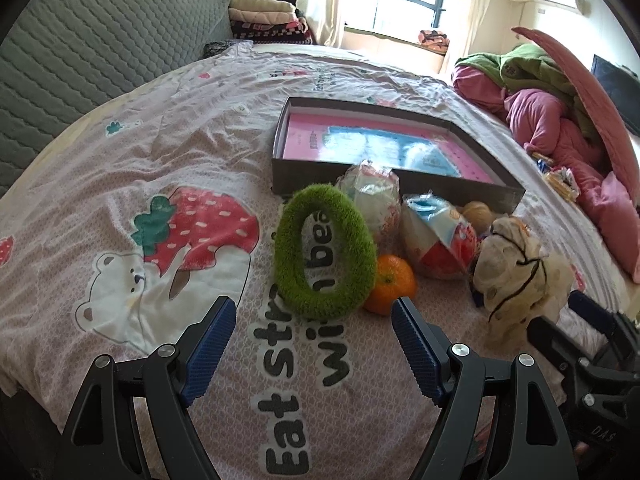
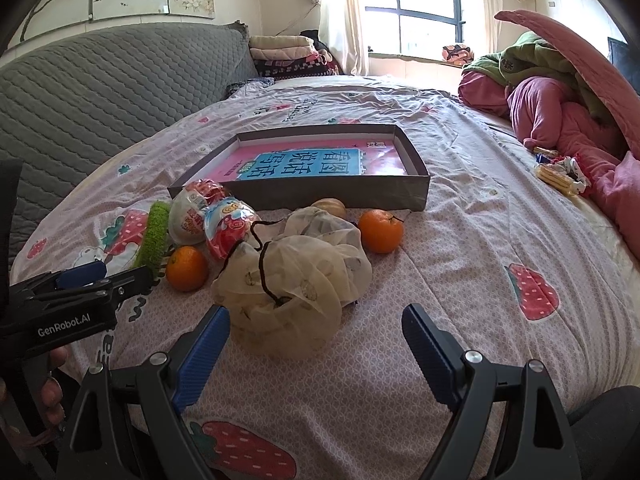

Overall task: Organize objects
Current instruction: 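Move left tool toward green fuzzy ring while right tool approaches beige mesh bag, then close left tool on green fuzzy ring while right tool grasps beige mesh bag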

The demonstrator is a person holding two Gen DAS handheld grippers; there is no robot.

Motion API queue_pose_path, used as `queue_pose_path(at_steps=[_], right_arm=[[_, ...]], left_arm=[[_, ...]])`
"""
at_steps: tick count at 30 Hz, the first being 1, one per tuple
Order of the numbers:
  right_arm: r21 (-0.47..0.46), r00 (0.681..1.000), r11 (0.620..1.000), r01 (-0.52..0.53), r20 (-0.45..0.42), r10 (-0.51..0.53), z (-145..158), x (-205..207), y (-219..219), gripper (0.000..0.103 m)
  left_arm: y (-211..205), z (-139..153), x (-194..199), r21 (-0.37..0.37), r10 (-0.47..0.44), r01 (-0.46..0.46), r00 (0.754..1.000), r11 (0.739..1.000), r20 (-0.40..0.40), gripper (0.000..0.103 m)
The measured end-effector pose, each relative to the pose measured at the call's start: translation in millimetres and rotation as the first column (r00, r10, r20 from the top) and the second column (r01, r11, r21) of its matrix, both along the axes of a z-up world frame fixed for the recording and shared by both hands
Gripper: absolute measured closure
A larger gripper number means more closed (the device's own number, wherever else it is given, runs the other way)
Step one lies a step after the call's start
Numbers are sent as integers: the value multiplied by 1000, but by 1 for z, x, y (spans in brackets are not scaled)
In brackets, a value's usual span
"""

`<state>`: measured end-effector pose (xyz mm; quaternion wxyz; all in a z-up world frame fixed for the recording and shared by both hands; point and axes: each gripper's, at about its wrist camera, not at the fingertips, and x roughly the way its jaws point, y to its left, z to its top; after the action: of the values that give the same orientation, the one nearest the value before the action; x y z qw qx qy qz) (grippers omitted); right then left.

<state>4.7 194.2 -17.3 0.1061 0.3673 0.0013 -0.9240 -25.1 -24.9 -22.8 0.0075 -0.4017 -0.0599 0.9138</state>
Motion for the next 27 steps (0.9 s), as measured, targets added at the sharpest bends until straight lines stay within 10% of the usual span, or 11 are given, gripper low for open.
queue_pose_path(at_steps=[16, 27], right_arm=[[-25, 999, 999, -24, 38, 25, -10, -13, -5, 23], [-19, 997, 997, -71, 24, 72, -13, -17, -13, 62]], left_arm=[[5, -3, -24, 10, -1, 1, 1000, 1000, 17, 22], [-3, -7, -32, 95, -18, 15, 999, 995, 28, 53]])
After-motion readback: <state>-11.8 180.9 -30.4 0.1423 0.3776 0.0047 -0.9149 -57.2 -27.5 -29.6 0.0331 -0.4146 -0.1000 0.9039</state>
